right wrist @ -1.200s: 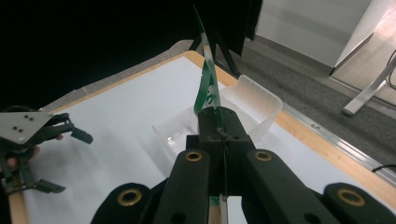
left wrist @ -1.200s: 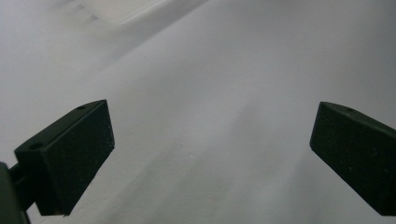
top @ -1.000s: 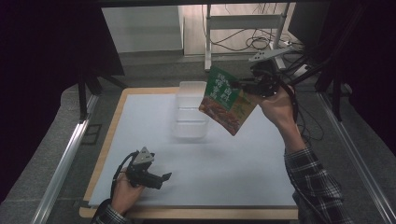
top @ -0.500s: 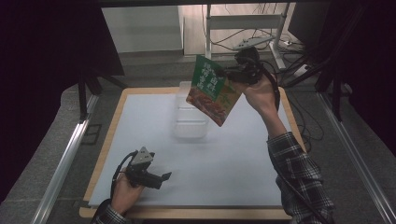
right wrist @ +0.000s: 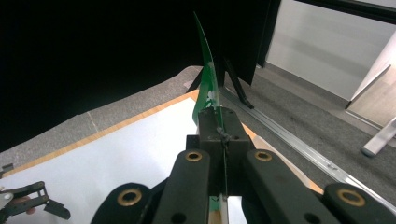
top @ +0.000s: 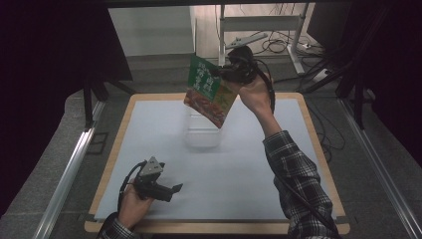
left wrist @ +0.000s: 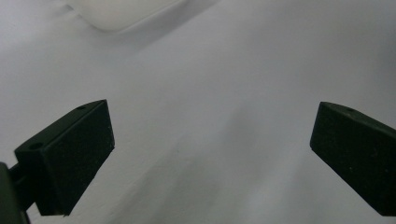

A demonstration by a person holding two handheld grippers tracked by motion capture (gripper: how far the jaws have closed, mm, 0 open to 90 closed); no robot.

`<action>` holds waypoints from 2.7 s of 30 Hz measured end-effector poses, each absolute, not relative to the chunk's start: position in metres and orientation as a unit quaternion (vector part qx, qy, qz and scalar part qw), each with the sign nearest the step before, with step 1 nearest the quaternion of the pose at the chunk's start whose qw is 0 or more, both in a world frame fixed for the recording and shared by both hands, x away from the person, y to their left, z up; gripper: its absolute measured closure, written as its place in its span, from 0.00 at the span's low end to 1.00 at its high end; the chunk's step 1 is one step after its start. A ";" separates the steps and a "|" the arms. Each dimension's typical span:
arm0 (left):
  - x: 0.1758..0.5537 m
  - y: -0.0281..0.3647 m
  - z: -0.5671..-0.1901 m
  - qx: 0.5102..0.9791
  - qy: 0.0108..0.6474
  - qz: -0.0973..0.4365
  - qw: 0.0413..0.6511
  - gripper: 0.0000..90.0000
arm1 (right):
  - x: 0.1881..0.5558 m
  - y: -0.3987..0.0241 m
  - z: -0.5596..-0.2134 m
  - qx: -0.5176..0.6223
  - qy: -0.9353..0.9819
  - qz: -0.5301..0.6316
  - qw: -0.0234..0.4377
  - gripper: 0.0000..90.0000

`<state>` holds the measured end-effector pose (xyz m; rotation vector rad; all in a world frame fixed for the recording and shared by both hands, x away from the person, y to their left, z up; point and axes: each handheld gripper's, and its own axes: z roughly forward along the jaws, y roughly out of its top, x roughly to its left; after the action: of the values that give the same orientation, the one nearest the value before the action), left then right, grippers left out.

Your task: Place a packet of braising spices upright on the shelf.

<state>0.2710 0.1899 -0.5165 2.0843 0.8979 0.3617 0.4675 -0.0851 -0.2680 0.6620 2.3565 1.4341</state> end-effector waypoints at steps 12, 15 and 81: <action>0.271 0.190 -0.517 0.825 0.358 0.143 0.413 0.00 | 0.477 -0.068 -0.296 0.228 0.842 0.470 0.134 0.99; 0.271 0.189 -0.517 0.825 0.358 0.144 0.412 0.00 | 0.481 -0.066 -0.305 0.232 0.848 0.461 0.123 0.99; 0.271 0.186 -0.519 0.837 0.353 0.141 0.394 0.00 | 0.487 -0.075 -0.342 0.253 0.843 0.441 0.179 0.35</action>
<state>0.2715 0.1863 -0.5190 2.1219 0.8962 0.3579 0.4873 -0.0748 -0.3417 0.7151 2.3828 1.2461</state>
